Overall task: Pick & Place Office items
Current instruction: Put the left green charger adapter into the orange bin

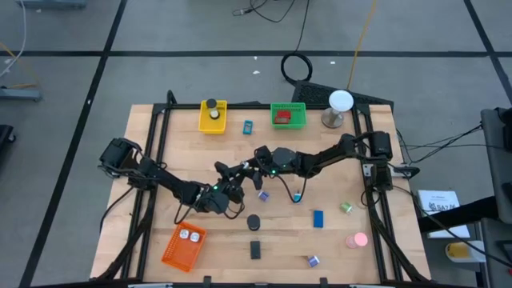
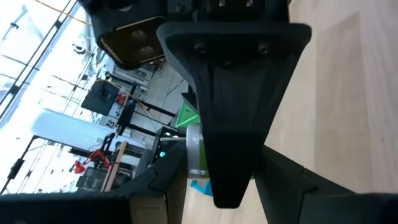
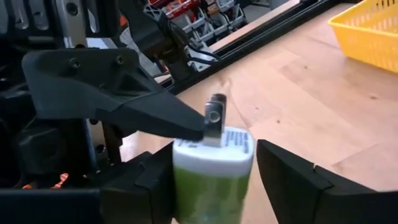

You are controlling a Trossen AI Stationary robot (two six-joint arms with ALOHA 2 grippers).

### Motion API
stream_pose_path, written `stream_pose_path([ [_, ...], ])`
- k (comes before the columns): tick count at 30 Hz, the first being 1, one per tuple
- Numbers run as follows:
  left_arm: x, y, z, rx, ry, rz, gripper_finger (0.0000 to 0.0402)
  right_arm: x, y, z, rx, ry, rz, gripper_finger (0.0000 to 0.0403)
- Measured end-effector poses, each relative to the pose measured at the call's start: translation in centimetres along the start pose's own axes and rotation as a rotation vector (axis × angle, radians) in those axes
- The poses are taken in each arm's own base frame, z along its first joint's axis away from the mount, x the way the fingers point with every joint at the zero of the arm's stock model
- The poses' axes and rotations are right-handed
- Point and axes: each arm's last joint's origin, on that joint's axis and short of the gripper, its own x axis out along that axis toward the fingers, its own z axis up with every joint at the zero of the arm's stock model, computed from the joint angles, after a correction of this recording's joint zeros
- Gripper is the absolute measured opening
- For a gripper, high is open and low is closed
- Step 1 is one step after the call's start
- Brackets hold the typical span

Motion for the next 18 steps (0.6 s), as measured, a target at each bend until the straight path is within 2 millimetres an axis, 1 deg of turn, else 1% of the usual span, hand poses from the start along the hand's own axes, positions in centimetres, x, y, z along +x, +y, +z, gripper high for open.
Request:
stream_pose_path([
  [3,-0.1,0.0,0.0,0.006,0.001,0.006,0.0155,0.0,0.0,0.1,-0.015,-0.008,0.004,0.0176],
  [7,-0.2,-0.1,0.0,0.0,0.005,0.006,0.0156,0.0,0.1,0.1,-0.02,-0.011,0.006,0.0139],
  [9,-0.2,-0.1,0.0,-0.011,0.005,0.004,0.0165,0.0,0.0,0.1,-0.026,-0.009,0.005,0.0127],
  [11,-0.3,-0.1,0.0,-0.043,0.0,0.002,0.0184,-0.1,0.0,0.0,-0.069,-0.006,0.004,0.0128],
  [14,-0.7,0.0,0.1,-0.065,0.016,0.034,0.0224,-0.2,-0.1,-0.1,-0.138,-0.003,-0.001,0.0127],
  [18,-2.0,0.9,0.3,-0.089,0.027,0.055,0.0269,-0.7,-0.8,-0.7,-0.231,-0.003,-0.067,0.0127],
])
